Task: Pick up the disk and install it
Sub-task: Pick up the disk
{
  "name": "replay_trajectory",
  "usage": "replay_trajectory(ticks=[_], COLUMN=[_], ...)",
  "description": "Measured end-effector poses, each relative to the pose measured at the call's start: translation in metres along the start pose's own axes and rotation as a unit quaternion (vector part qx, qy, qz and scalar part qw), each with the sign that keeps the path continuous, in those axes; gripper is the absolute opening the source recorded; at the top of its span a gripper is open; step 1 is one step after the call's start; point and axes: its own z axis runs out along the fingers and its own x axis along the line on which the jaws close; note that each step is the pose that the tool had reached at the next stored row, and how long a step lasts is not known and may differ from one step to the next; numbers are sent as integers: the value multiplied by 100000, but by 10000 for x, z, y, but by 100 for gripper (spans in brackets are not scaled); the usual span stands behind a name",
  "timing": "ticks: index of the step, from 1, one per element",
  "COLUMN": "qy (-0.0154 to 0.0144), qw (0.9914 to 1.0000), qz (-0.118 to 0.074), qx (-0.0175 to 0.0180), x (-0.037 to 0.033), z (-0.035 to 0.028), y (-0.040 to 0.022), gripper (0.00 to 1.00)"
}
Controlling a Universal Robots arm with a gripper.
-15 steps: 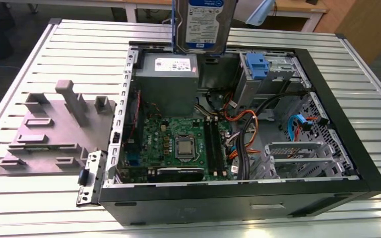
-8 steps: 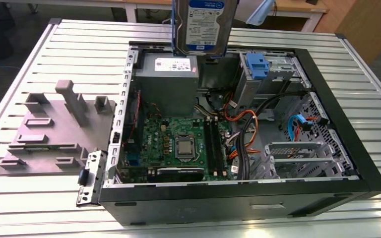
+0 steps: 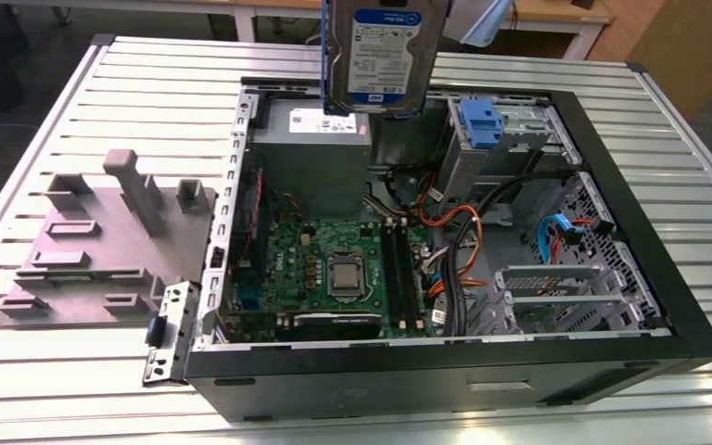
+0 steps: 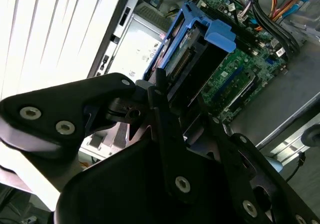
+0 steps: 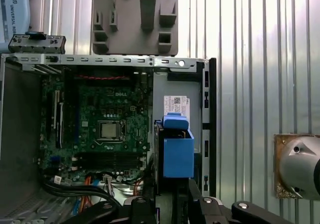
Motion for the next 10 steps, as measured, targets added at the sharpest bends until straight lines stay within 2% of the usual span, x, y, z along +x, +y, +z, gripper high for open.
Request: replay_trajectory(ticks=[10], qy=[-2], qw=[100000], qz=[1], qx=[3], x=[312], z=[-19], y=[0], gripper=[35])
